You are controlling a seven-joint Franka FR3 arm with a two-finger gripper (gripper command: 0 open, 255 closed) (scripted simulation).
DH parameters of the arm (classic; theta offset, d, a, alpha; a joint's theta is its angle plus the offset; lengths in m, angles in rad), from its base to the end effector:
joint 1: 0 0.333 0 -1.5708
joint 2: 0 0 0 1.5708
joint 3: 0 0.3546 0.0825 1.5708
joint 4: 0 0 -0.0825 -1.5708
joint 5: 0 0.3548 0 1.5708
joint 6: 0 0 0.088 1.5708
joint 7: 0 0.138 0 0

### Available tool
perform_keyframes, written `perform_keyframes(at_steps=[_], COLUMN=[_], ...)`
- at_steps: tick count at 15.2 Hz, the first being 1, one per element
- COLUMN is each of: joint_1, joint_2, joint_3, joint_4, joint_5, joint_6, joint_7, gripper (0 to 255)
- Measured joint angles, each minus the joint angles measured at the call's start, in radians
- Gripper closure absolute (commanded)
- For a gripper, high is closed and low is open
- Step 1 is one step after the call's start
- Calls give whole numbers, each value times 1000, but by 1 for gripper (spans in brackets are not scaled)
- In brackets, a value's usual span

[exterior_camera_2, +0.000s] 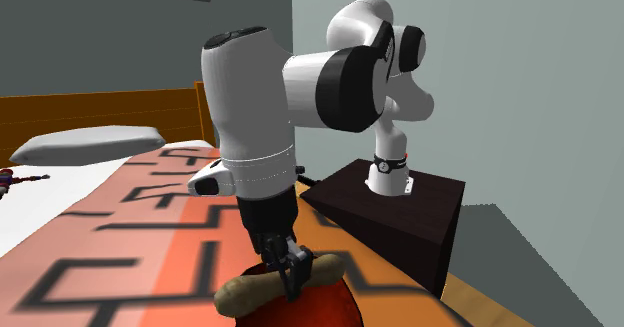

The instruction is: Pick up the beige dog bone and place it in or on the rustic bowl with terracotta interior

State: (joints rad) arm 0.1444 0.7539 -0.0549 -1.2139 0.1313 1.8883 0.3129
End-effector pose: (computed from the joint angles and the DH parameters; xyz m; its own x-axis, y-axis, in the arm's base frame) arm 0.7337 0.0904 0.3303 0.9631 -0.2491 -0.1014 -0.2555 -0.9653 -0.0549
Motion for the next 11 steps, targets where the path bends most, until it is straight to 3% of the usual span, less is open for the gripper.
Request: perform_keyframes(at_steps=[9, 10, 11], joint_1=[1, 1, 1], joint_2=[19, 19, 19], joint_3=[1, 1, 1], joint_4=[-25, -26, -26], joint_5=[2, 2, 2], joint_6=[46, 46, 46], joint_7=[-4, -4, -4], gripper=[255, 0, 0])
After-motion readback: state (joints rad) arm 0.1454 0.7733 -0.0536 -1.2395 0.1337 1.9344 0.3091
